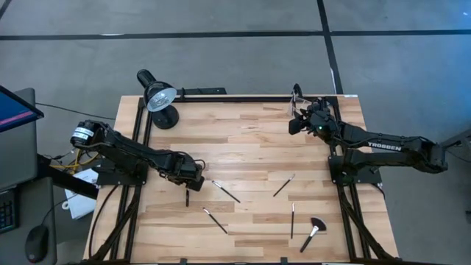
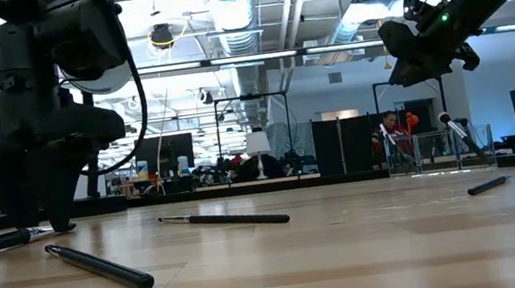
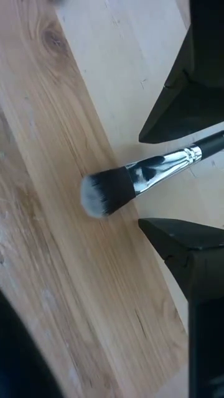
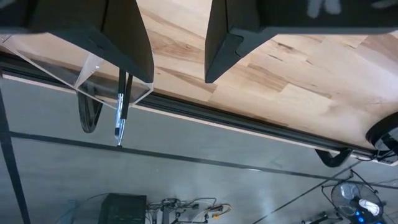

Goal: Sort items
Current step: Put the powder brush into the transparent organizer

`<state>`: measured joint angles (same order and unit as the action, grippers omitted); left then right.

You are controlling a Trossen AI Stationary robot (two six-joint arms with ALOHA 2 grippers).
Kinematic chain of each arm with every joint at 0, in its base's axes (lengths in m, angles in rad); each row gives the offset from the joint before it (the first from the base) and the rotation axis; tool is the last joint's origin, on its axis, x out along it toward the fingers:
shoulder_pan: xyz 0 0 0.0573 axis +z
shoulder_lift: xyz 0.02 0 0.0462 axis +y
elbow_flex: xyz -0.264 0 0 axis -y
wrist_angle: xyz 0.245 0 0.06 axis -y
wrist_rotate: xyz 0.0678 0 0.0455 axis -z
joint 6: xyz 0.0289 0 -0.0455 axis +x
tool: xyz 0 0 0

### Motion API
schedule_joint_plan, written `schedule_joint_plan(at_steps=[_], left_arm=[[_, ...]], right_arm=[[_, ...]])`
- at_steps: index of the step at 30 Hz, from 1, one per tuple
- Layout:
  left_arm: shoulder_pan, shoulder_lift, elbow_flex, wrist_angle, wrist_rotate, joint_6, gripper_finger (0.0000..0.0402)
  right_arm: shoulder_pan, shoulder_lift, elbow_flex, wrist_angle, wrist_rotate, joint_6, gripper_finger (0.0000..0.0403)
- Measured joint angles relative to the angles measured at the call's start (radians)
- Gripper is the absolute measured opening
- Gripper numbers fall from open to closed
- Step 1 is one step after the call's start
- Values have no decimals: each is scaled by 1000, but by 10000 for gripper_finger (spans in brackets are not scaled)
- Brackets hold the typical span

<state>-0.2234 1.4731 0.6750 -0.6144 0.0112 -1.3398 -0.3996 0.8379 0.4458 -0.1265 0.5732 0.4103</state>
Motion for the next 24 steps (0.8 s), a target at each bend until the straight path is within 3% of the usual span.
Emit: schedule_joint_plan(at_steps=[7,19,24], left_arm=[[0,0,0,-5,11,0,200],[-31,2,-2,-5,131,-21,142],[-47,5,-2,-5,120,-27,133]], right_arm=[[0,0,0,0,0,0,136],[0,0,0,0,0,0,135],[0,0,0,0,0,0,138]])
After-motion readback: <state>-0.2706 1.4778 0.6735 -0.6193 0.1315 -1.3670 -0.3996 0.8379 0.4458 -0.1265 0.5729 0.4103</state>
